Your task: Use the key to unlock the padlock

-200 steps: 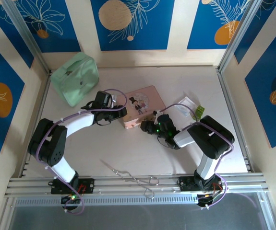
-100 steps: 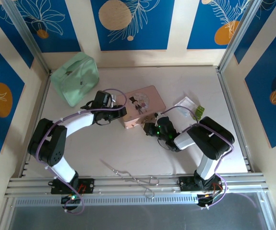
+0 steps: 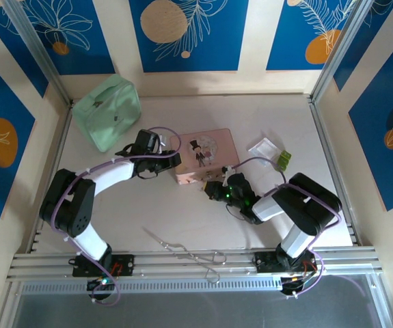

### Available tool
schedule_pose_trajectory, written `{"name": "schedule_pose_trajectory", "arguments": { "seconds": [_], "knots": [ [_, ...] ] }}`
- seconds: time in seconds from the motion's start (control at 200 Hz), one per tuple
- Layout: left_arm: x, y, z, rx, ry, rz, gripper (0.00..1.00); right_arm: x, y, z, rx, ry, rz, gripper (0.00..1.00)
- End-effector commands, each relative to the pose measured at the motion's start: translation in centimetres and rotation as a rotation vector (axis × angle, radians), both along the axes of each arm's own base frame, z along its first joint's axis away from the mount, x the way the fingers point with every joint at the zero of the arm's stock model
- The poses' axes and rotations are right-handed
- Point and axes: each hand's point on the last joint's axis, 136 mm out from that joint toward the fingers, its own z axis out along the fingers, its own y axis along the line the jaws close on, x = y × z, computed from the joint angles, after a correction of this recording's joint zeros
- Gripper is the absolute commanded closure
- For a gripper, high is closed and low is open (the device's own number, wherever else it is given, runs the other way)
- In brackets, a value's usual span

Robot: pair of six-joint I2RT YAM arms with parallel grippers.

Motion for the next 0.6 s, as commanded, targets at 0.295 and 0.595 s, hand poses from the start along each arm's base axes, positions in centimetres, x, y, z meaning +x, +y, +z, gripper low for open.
{"name": "schedule_pose_trajectory", "arguments": {
  "seconds": [0.295,0.595],
  "knots": [
    [0.0,0.4,-0.6,0.017,0.018,0.0,0.47,2.9,-0.7,4.4,0.207,-0.079,-0.178,1.0],
    [-0.2,-0.7,1.2,-0.055,-0.039,-0.019,0.39,4.1,0.0,6.1,0.359,-0.056,-0.164,1.0]
  ]
}}
